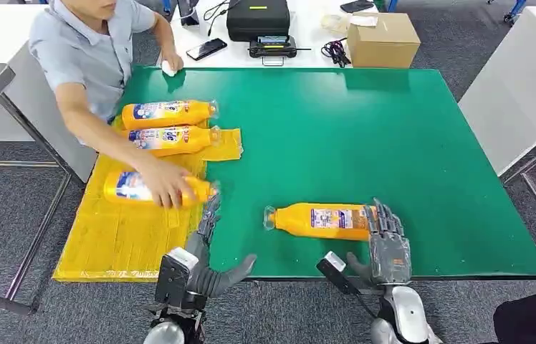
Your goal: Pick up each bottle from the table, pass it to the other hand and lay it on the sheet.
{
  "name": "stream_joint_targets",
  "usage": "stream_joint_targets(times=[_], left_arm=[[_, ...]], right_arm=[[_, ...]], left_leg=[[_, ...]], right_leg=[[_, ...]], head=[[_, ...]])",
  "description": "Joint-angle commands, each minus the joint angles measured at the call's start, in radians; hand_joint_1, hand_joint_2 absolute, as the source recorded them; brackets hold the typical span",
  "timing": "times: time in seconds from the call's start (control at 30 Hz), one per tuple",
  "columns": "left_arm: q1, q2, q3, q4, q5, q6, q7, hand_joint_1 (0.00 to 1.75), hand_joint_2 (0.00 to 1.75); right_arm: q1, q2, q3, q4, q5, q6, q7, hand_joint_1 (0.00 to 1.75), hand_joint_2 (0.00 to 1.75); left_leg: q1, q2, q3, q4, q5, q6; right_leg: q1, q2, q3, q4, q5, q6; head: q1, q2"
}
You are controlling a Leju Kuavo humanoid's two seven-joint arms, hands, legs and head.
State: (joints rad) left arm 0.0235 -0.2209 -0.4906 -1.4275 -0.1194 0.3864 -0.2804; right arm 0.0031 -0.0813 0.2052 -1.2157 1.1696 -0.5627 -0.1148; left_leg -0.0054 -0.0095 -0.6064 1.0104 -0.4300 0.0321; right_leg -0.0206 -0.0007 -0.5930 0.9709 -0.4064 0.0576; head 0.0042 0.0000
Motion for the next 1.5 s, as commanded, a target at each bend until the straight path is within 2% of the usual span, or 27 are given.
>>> stream_joint_targets(times=[0.03,0.3,0.87,1.2,1.5], left_arm=[[-0.026,0.021,-0.009,0.054,0.004,0.0,0.007,0.0,1.75],[-0.038,0.03,-0.056,0.035,-0.055,-0.002,0.029,0.0,1.75],[-0.051,0.027,-0.083,0.035,-0.13,-0.018,0.075,0.0,1.75],[-0.036,0.033,-0.076,0.011,-0.165,-0.026,0.121,0.0,1.75],[-0.039,0.041,-0.083,0.027,-0.179,-0.048,0.147,0.0,1.75]], right_arm=[[-0.05,-0.018,0.023,0.112,-0.001,0.009,0.002,0.0,1.75],[-0.112,-0.032,0.052,0.14,0.005,0.078,0.003,0.0,1.75],[-0.202,-0.044,0.143,0.116,0.005,0.15,0.013,0.0,1.75],[-0.298,-0.083,0.159,0.228,0.025,0.321,0.16,0.0,1.75],[-0.305,-0.093,0.155,0.255,-0.027,0.395,0.16,0.0,1.75]], left_leg=[[0.001,0.001,0.003,-0.001,-0.001,-0.001],[0.001,0.002,0.004,-0.001,-0.001,-0.002],[0.0,0.002,0.003,0.0,-0.001,-0.001],[0.0,0.002,0.003,0.0,-0.001,-0.001],[0.001,0.002,0.006,-0.001,-0.002,-0.002]], right_leg=[[0.001,0.001,0.003,-0.001,0.0,-0.001],[0.001,0.002,0.004,-0.001,0.0,-0.002],[0.0,0.002,0.002,0.0,0.0,-0.002],[0.001,0.002,0.003,0.0,0.0,-0.002],[0.001,0.002,0.006,-0.001,-0.001,-0.003]], head=[[0.0,0.0],[0.0,0.0],[0.0,0.0],[0.0,0.0],[0.0,0.0]])
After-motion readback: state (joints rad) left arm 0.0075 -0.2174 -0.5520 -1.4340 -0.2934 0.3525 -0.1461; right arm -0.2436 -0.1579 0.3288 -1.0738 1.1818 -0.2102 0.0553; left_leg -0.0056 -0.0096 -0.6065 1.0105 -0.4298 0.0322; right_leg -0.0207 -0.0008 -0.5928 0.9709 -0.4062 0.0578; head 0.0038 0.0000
